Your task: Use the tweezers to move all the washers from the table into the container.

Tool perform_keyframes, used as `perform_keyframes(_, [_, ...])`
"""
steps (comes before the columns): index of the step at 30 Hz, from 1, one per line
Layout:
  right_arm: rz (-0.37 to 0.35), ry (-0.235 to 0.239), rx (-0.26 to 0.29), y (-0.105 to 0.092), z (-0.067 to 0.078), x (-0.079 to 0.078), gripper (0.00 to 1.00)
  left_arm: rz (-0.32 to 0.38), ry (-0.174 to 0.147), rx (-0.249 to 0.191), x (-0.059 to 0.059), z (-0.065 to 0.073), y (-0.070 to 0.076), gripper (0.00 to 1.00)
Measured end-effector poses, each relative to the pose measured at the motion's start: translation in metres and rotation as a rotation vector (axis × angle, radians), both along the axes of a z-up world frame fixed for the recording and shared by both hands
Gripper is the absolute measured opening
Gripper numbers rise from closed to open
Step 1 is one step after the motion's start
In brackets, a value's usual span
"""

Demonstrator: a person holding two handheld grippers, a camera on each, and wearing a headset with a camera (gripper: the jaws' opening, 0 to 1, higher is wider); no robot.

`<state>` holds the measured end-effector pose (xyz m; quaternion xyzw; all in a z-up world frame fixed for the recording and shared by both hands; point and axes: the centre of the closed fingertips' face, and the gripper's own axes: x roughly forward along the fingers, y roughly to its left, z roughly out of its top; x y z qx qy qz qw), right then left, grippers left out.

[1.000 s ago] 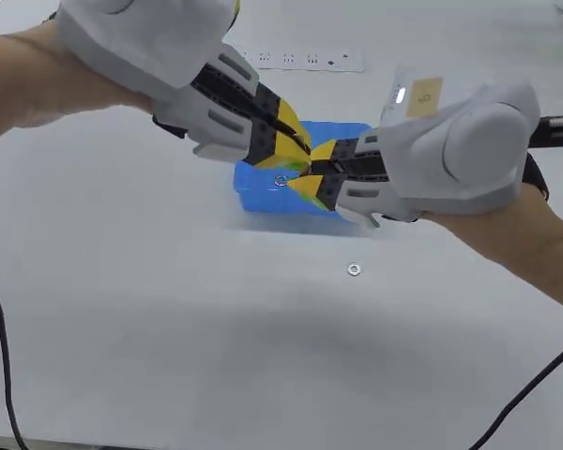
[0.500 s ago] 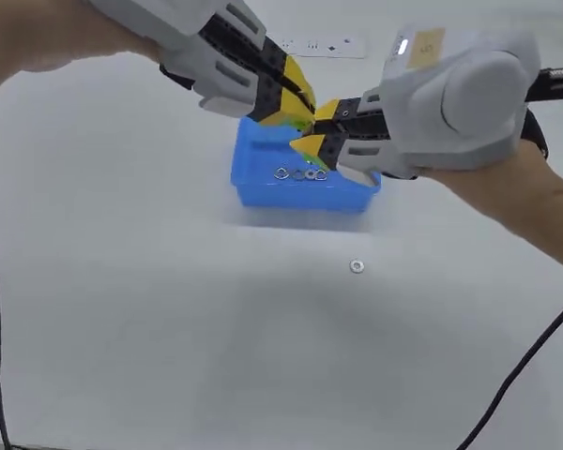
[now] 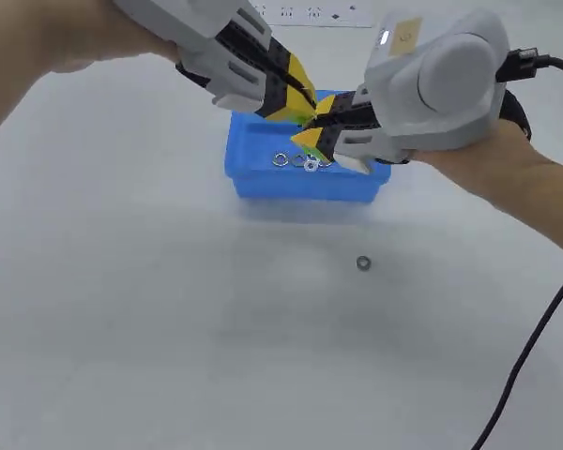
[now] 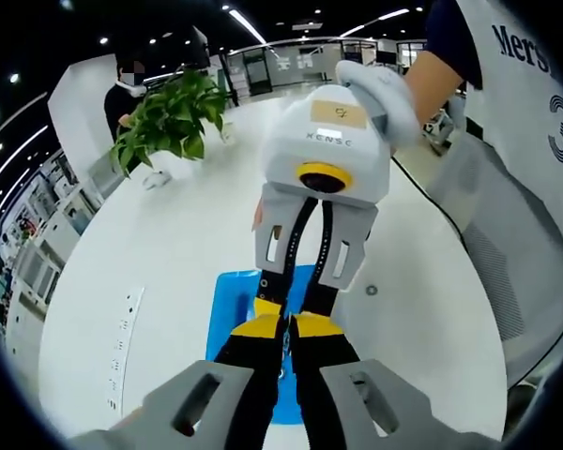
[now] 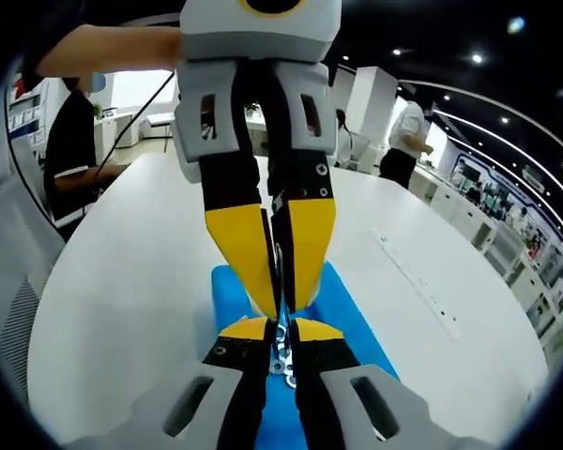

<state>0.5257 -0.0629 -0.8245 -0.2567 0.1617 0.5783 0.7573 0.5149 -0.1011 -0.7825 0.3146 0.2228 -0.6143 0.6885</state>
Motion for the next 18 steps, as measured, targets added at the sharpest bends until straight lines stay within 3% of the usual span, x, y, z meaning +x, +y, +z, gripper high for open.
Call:
perform_keyframes(8, [-0.007,0.001,0.003,-0.002,0.0,-0.001,0.09,0.003,0.006,-0.006,-0.002,-0.001,-0.001,0.07])
perform_keyframes(18, [-0.017,-0.066,0.053,-0.011,0.042,-0.018,0.1,0.007,-0.033,-0.061,-0.021,0.041,-0.008,0.07])
